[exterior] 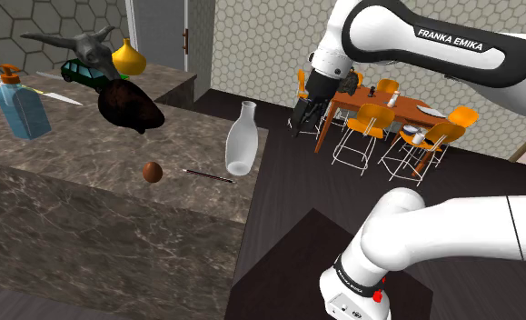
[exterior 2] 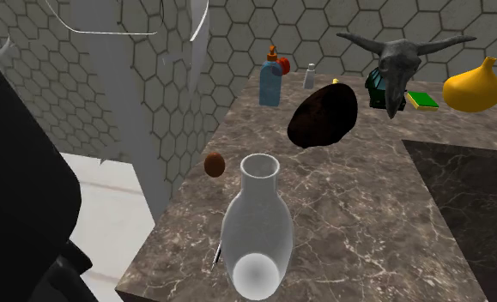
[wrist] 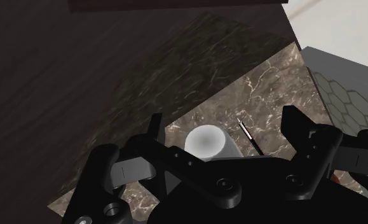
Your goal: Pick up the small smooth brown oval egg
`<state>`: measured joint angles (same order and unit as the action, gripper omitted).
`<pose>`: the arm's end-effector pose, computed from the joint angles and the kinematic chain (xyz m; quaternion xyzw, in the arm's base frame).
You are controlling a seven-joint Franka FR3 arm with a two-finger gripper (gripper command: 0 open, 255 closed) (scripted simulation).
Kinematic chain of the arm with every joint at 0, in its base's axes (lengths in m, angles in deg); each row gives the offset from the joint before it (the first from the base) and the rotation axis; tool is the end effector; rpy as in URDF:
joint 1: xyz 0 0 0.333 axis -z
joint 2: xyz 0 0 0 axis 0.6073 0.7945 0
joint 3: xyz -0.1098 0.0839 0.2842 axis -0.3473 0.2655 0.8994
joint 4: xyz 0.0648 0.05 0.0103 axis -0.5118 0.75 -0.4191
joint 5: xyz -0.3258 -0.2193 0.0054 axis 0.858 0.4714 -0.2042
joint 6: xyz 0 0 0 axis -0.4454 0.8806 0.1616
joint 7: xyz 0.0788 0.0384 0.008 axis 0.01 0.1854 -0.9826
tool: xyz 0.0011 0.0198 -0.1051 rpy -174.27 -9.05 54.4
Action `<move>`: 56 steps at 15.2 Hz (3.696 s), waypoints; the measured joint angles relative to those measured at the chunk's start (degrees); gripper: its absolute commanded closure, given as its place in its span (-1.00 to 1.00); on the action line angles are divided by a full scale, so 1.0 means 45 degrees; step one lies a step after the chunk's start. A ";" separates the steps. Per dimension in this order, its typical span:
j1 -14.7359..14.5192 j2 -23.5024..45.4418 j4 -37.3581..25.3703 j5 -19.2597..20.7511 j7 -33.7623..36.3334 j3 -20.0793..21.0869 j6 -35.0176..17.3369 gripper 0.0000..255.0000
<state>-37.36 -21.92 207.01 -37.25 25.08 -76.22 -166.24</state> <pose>0.2992 -0.0149 0.5868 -0.9987 -0.0116 -0.0315 0.0375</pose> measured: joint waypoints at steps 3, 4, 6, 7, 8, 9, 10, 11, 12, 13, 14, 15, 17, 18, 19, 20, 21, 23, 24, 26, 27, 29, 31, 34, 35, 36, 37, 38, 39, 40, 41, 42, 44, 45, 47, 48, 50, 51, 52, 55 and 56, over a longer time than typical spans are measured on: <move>-0.0117 0.0377 0.0021 -0.0154 0.0178 0.0217 -0.0394 -1.00; -0.0211 0.0666 0.0022 -0.0281 0.0331 0.0396 -0.0684 -1.00; -0.0369 0.1458 -0.0224 -0.0474 0.0564 0.0687 -0.1242 -1.00; -0.0449 0.1698 -0.0200 -0.0568 0.0687 0.0841 -0.1505 -1.00; -0.0544 0.2180 -0.0310 -0.0681 0.0852 0.1042 -0.1883 -1.00; -0.0598 0.2612 -0.0511 -0.0735 0.0930 0.1153 -0.2116 -1.00; -0.0658 0.2940 -0.0587 -0.0795 0.1025 0.1278 -0.2375 -1.00; -0.0740 0.3330 -0.0661 -0.0877 0.1182 0.1460 -0.2698 -1.00; -0.0785 0.3837 -0.0928 -0.0910 0.1270 0.1581 -0.2950 -1.00; -0.0810 0.4237 -0.1034 -0.0923 0.1291 0.1650 -0.3235 -1.00; -0.0893 0.4622 -0.1166 -0.0979 0.1463 0.1834 -0.3499 -1.00; -0.0955 0.5052 -0.1466 -0.1003 0.1622 0.1991 -0.3644 -1.00; -0.1027 0.6062 -0.2069 -0.0989 0.1831 0.2229 -0.4063 -1.00; -0.1089 0.6519 -0.2344 -0.0983 0.1999 0.2384 -0.4252 -1.00; -0.1137 0.7091 -0.2723 -0.0945 0.2154 0.2529 -0.4456 -1.00; -0.1184 0.7499 -0.2908 -0.0917 0.2273 0.2643 -0.4675 -1.00; -0.1243 0.7866 -0.3156 -0.0885 0.2418 0.2764 -0.4798 -1.00; -0.1323 0.8697 -0.3778 -0.0762 0.2646 0.2949 -0.5014 -1.00; -0.1389 0.9205 -0.4192 -0.0670 0.2831 0.3072 -0.5108 -1.00; -0.1508 1.0223 -0.4940 -0.0463 0.3123 0.3259 -0.5367 -1.00; -0.1594 1.0606 -0.5282 -0.0365 0.3301 0.3356 -0.5402 -1.00; -0.1752 1.1583 -0.6044 -0.0114 0.3602 0.3498 -0.5603 -1.00; -0.1954 1.2533 -0.6945 0.0153 0.3921 0.3620 -0.5627 -1.00; -0.2293 1.4023 -0.8514 0.0570 0.4330 0.3721 -0.5507 -1.00; -0.2406 1.4581 -0.9179 0.0719 0.4428 0.3723 -0.5390 -1.00; -0.2495 1.4887 -0.9488 0.0799 0.4516 0.3732 -0.5371 -1.00; -0.2554 1.5052 -0.9595 0.0846 0.4578 0.3739 -0.5426 -1.00; -0.2592 1.5168 -0.9569 0.0880 0.4617 0.3741 -0.5567 -1.00; -0.2601 1.5245 -0.9521 0.0900 0.4624 0.3735 -0.5688 -1.00; -0.2612 1.5348 -0.9473 0.0925 0.4632 0.3725 -0.5835 -1.00; -0.2635 1.5440 -0.9431 0.0951 0.4658 0.3720 -0.5968 -1.00; -0.2628 1.5461 -0.9273 0.0956 0.4652 0.3715 -0.6145 -1.00; -0.2632 1.5574 -0.9110 0.0984 0.4655 0.3698 -0.6417 -1.00; -0.2631 1.5602 -0.9095 0.0989 0.4649 0.3695 -0.6461 1.00; -0.2631 1.5623 -0.9084 0.0994 0.4647 0.3691 -0.6496 1.00; -0.2630 1.5625 -0.9084 0.0995 0.4647 0.3691 -0.6501 1.00; -0.2629 1.5624 -0.9084 0.0996 0.4646 0.3690 -0.6506 1.00; -0.2629 1.5625 -0.9085 0.0996 0.4646 0.3690 -0.6506 1.00; -0.2629 1.5625 -0.9085 0.0996 0.4646 0.3690 -0.6507 1.00; -0.2630 1.5630 -0.9090 0.0998 0.4647 0.3689 -0.6509 1.00; -0.2631 1.5609 -0.9126 0.0992 0.4648 0.3693 -0.6446 1.00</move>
<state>-49.20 48.32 165.95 -32.78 46.00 -59.60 -195.25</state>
